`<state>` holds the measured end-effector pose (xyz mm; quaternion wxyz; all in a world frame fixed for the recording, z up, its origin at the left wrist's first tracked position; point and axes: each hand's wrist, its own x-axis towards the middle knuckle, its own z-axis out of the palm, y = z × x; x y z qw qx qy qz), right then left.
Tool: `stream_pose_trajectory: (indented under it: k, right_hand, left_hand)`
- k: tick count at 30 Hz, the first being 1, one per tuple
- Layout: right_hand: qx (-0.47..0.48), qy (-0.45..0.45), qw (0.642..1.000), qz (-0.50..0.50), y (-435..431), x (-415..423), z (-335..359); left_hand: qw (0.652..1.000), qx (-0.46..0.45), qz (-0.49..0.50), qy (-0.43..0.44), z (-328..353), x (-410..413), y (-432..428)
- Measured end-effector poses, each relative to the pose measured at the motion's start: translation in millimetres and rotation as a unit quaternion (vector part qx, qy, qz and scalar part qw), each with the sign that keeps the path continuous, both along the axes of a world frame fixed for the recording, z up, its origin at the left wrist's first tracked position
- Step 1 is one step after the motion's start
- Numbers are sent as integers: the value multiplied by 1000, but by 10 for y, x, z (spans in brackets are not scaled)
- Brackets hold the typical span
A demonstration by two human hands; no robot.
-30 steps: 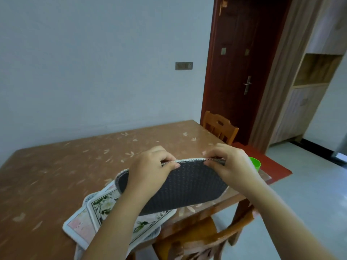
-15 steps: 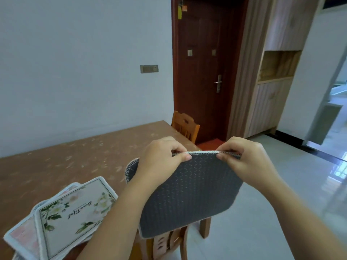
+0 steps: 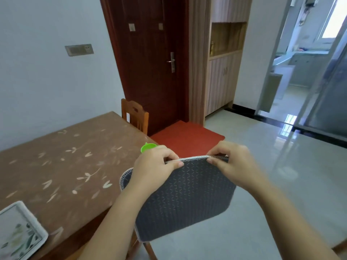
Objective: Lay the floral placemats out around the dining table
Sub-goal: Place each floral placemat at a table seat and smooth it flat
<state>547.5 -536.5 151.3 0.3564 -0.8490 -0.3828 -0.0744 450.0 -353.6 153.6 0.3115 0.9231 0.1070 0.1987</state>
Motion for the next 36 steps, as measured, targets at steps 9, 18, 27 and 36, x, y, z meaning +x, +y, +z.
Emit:
stream_pose_trajectory:
  k: [9,18,27,36]
  right_hand:
    - [-72,-6,995,-67,-29,1651,-43]
    - [-147,-55,985,-65,335,2867,-56]
    - [-130,3,991,30,925,4251,-339]
    - [-101,37,983,150,1677,5667,-209]
  left_hand:
    - [998,-54,-34,-10,-250,1849,14]
    - [999,-32,4,-42,-427,3060,229]
    - [997,6,74,-11,-657,4135,715]
    - [982,-9,188,3,-515,5221,1239]
